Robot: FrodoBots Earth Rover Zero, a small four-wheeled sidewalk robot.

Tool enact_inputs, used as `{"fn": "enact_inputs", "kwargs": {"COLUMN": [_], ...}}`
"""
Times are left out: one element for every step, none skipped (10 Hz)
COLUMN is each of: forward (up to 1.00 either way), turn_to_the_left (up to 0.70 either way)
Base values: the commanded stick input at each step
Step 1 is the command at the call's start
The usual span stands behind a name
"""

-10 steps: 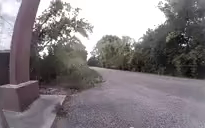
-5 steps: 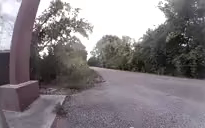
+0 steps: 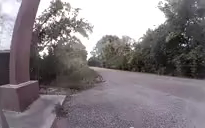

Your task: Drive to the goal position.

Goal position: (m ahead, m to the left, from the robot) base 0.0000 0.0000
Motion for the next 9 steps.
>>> {"fn": "enact_inputs", "kwargs": {"forward": [0.05, 0.05, 0.05, 0.05, 0.05, 0.05, 0.04, 0.04, 0.04], "turn_to_the_left": [0.0, 0.0, 0.0, 0.0, 0.0, 0.0, 0.0, 0.0, 0.0]}}
